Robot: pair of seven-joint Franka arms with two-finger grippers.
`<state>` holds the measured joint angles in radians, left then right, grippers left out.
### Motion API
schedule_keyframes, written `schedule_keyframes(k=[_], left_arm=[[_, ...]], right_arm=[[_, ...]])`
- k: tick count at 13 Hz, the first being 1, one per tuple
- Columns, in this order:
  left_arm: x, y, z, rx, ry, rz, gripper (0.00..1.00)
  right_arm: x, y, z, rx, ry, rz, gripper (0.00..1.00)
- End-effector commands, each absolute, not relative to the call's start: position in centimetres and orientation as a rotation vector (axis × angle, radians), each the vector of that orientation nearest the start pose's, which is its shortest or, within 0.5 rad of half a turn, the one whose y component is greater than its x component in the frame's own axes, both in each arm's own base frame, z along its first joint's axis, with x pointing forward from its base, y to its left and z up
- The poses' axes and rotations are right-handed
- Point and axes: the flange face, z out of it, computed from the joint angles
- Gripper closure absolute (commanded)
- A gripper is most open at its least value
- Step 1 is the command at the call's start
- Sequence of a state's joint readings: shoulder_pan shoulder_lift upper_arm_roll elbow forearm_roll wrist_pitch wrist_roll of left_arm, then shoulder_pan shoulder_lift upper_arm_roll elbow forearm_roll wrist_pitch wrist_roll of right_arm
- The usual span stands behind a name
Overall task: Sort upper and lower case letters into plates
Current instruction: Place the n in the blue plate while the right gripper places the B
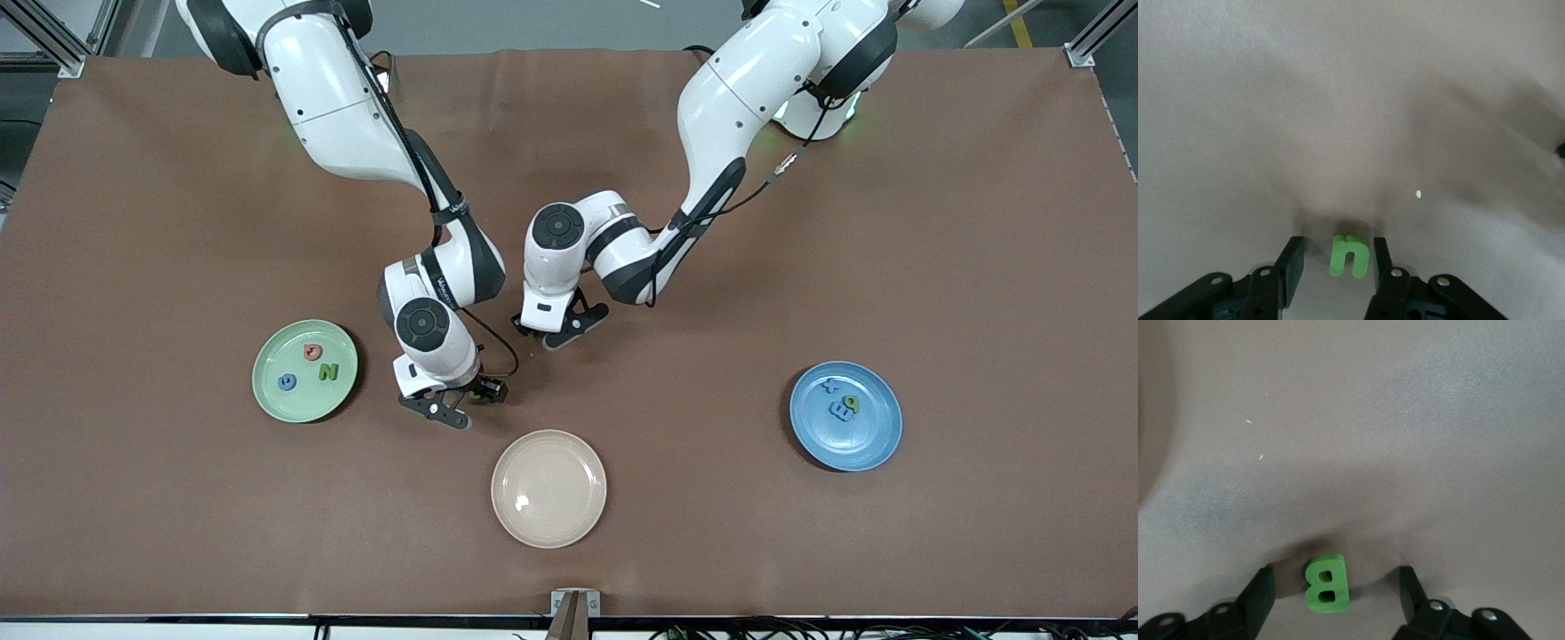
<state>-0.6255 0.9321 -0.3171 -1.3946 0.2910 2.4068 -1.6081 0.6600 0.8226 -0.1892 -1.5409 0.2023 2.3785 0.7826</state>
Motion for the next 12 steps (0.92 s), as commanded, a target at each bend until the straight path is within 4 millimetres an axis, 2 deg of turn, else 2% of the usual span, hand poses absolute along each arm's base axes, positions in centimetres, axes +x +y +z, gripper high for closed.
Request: schedule_keyframes(k=[1, 2, 4, 5, 6, 7, 8, 9, 12], left_arm=[[47.1, -57.6, 16.3, -3.139, -0.963, -0.010, 0.52], [46.8, -57.8, 16.2, -3.140, -0.956, -0.008, 0.54], [46.7, -57.9, 16.3, -3.141, -0.951, -0.010, 0.90], [46.8, -57.8, 16.4, -3.142, -0.954, -0.012, 0.99], [47.1, -57.7, 16.7, -3.144, -0.959, -0.017, 0.99], [47.7, -57.2, 17.2, -3.140, -0.973, -0.025, 1.00], [48.8, -56.4, 18.4, -3.129, -0.997, -0.039, 1.00], [50.6, -54.8, 19.4, -3.102, -1.036, -0.052, 1.00], [55.5, -49.2, 23.5, -3.008, -1.131, -0.083, 1.00]], right_arm=[[62.0, 34.6, 17.4, -3.050, 0.628, -0.043, 0.48], [62.0, 34.5, 17.4, -3.051, 0.626, -0.041, 0.56], [62.2, 34.2, 17.5, -3.053, 0.627, -0.040, 0.78], [62.3, 33.9, 17.7, -3.053, 0.627, -0.037, 0.93], [62.6, 33.5, 18.0, -3.050, 0.633, -0.038, 0.99], [62.9, 32.8, 18.1, -3.056, 0.637, -0.019, 1.00], [63.1, 32.0, 19.1, -3.072, 0.593, 0.008, 1.00], [63.7, 30.6, 20.2, -3.085, 0.551, 0.045, 1.00], [65.2, 24.2, 24.6, -3.111, 0.383, 0.187, 1.00]])
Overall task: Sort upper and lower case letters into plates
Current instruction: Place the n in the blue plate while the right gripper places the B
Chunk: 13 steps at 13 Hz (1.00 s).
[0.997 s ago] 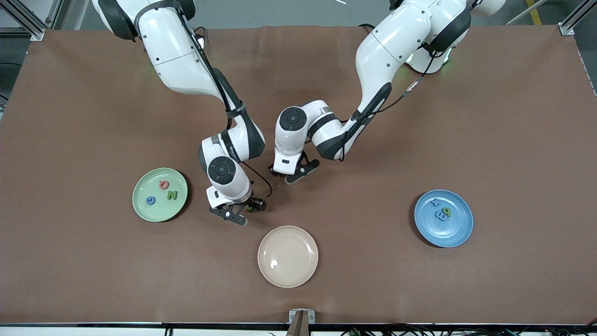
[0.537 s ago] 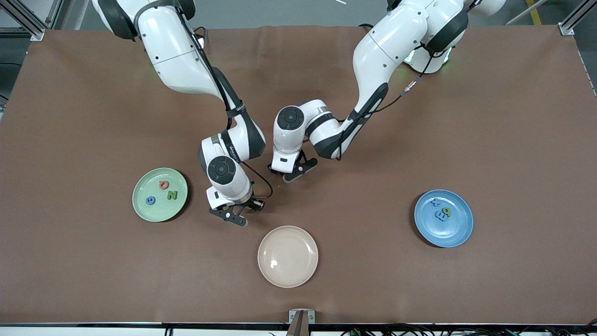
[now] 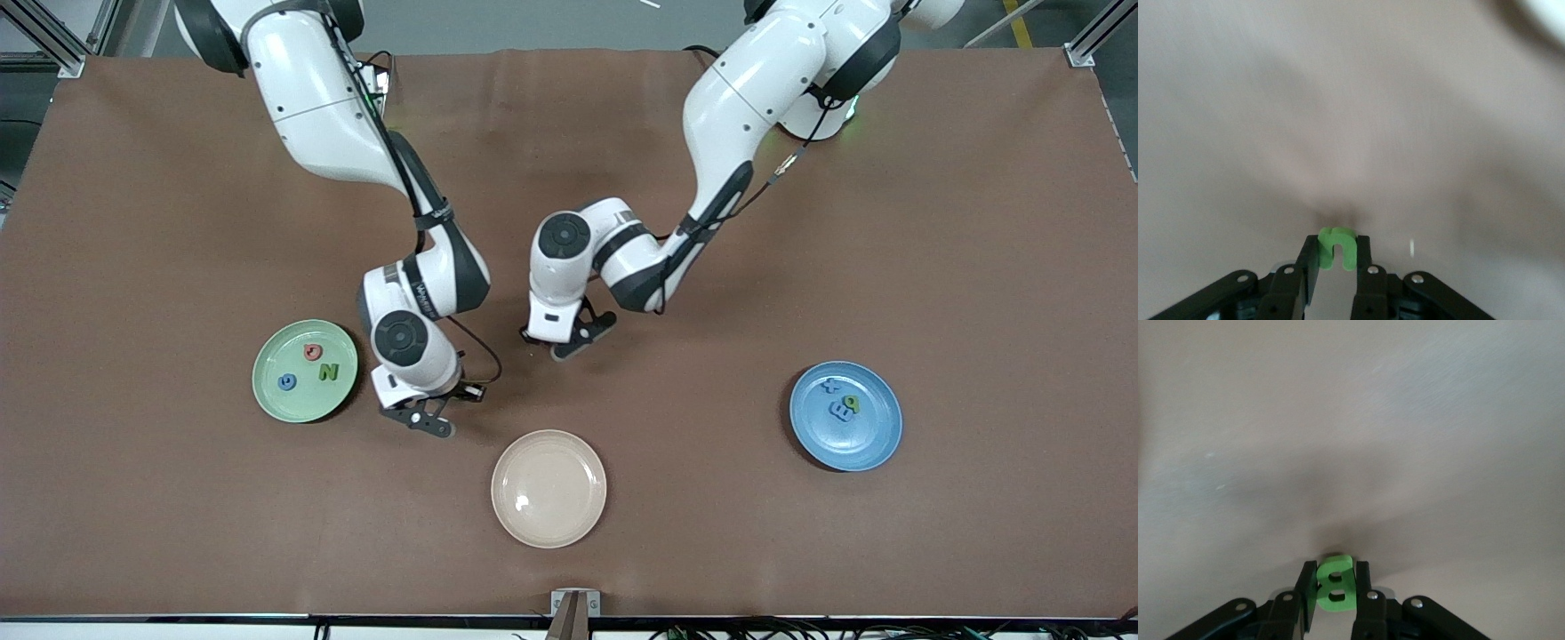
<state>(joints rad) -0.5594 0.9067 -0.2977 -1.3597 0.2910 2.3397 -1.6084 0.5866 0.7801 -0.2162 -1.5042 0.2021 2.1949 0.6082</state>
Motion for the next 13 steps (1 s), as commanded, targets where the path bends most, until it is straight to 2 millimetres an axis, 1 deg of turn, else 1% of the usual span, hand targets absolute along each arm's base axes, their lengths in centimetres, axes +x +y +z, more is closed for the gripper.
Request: schedule_keyframes(k=[1, 3, 4, 5, 6, 7, 8, 9, 11, 12, 13], left_arm=[[57.0, -47.5, 24.8, -2.989, -1.167, -0.098, 1.00], [59.9, -42.9, 26.9, -2.946, -1.209, -0.114, 1.00], [61.0, -39.4, 27.5, -2.924, -1.180, -0.108, 1.00], [62.4, -35.7, 27.7, -2.927, -1.141, -0.100, 1.00], [63.5, -32.7, 27.7, -2.937, -1.095, -0.088, 1.00], [64.4, -29.5, 27.6, -2.928, -1.081, -0.078, 1.00], [65.0, -27.3, 27.4, -2.924, -1.067, -0.070, 1.00], [66.1, -24.3, 27.3, -2.921, -1.057, -0.064, 1.00], [67.3, -19.9, 26.7, -2.944, -0.958, -0.046, 1.00], [68.0, -17.3, 26.6, -2.950, -0.924, -0.040, 1.00], [68.3, -14.3, 26.2, -2.952, -0.885, -0.021, 0.99]], right_arm=[[65.4, 22.2, 25.9, -3.111, 0.330, 0.223, 1.00], [65.3, 16.3, 27.9, -3.099, 0.241, 0.285, 1.00], [65.0, 13.5, 28.3, -3.088, 0.171, 0.293, 1.00], [65.0, 10.5, 28.4, -3.078, 0.109, 0.297, 1.00], [65.0, 8.4, 28.0, -3.073, 0.077, 0.305, 1.00], [64.7, 7.1, 27.3, -3.071, 0.057, 0.312, 1.00], [64.5, 6.3, 26.6, -3.074, 0.043, 0.294, 1.00], [64.2, 5.4, 25.5, -3.076, 0.037, 0.280, 1.00], [63.9, 1.8, 23.7, -3.082, 0.004, 0.218, 1.00], [63.7, 0.8, 23.2, -3.083, 0.007, 0.200, 0.99], [63.7, 0.6, 22.7, -3.086, 0.011, 0.188, 0.99]])
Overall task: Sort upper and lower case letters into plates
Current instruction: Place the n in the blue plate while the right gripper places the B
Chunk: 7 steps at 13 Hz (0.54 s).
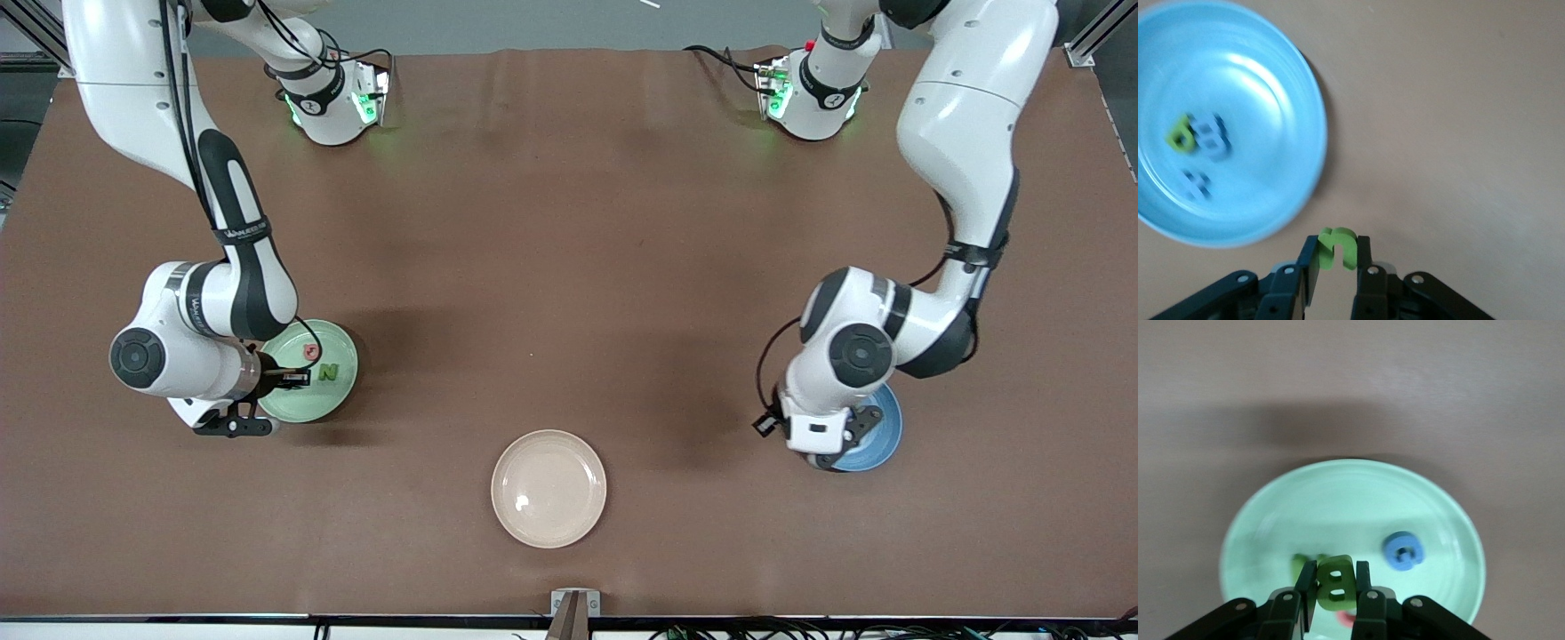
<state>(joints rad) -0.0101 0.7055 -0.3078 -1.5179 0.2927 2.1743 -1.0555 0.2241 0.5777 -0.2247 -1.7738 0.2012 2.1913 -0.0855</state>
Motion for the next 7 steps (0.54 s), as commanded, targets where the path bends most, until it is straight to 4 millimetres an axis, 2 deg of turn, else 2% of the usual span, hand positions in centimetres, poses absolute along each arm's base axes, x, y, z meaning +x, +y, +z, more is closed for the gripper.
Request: schedule_keyframes(k=[1, 2, 3, 4, 6, 7], left_arm=[[68.4, -11.4, 25.5, -2.958, -0.842, 0.007, 0.99], [68.5, -9.5, 25.0, -2.966, -0.807, 0.022, 0.97], [68.7, -7.4, 24.7, -2.968, -0.805, 0.033, 0.87], [68.9, -6.1, 24.4, -2.972, -0.797, 0.036, 0.71], [69.1, -5.3, 24.5, -2.977, -0.802, 0.039, 0.10], [69.1, -4.8, 25.0, -2.973, -0.801, 0.035, 0.00]], right_arm=[[63.6, 0.6, 22.3, -3.088, 0.011, 0.179, 0.99], [63.6, 0.7, 21.8, -3.090, 0.009, 0.181, 0.99], [63.6, 0.8, 21.5, -3.092, 0.009, 0.178, 0.99], [63.7, 0.7, 21.1, -3.093, 0.015, 0.171, 0.98], [63.6, 1.1, 19.9, -3.095, 0.015, 0.173, 0.97], [63.6, 1.1, 19.5, -3.097, 0.013, 0.178, 0.95]])
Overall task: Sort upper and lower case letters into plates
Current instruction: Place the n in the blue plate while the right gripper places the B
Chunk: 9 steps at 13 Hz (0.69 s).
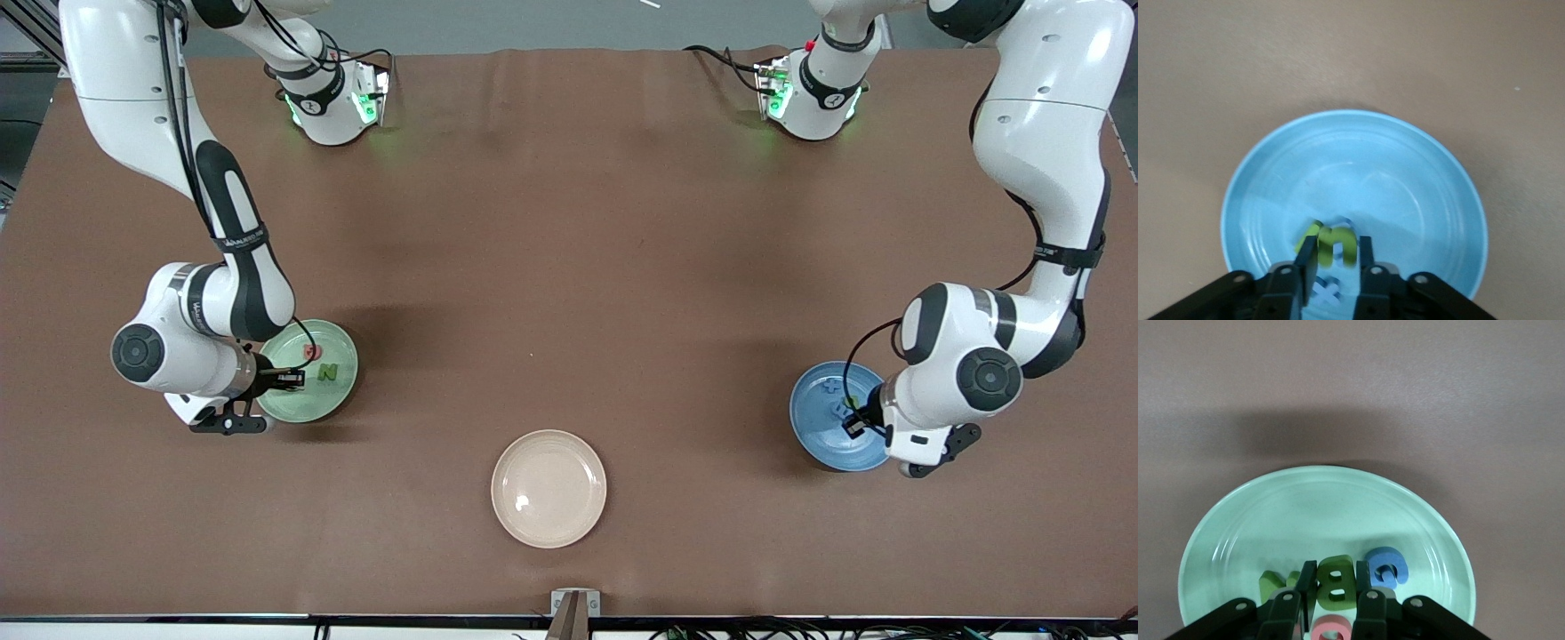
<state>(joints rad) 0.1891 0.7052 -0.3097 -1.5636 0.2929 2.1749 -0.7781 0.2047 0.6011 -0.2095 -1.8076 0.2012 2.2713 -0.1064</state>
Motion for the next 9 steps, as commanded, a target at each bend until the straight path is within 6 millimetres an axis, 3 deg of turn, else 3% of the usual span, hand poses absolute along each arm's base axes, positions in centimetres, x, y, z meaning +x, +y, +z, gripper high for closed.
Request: schedule_keyframes(k=[1, 2, 3, 4, 6, 9], left_arm=[[69.2, -5.1, 26.0, -2.973, -0.808, 0.016, 0.00], [69.1, -5.2, 27.9, -2.965, -0.800, -0.003, 0.00], [68.9, -5.5, 29.9, -2.953, -0.788, -0.003, 0.00], [68.6, -6.0, 33.0, -2.953, -0.774, -0.033, 0.00], [68.0, -6.2, 38.5, -2.962, -0.684, -0.103, 0.00], [66.6, -5.7, 46.9, -2.970, -0.472, -0.159, 0.00]], right_arm=[[63.6, 1.2, 19.5, -3.097, 0.011, 0.180, 0.94], [63.4, 1.3, 18.7, -3.098, 0.009, 0.196, 0.84], [63.4, 1.3, 18.7, -3.098, 0.016, 0.199, 0.29], [63.5, 1.4, 19.1, -3.095, 0.026, 0.209, 0.00], [64.2, 2.2, 22.4, -3.072, 0.006, 0.251, 0.00], [65.5, 2.3, 30.4, -3.048, 0.030, 0.321, 0.00]])
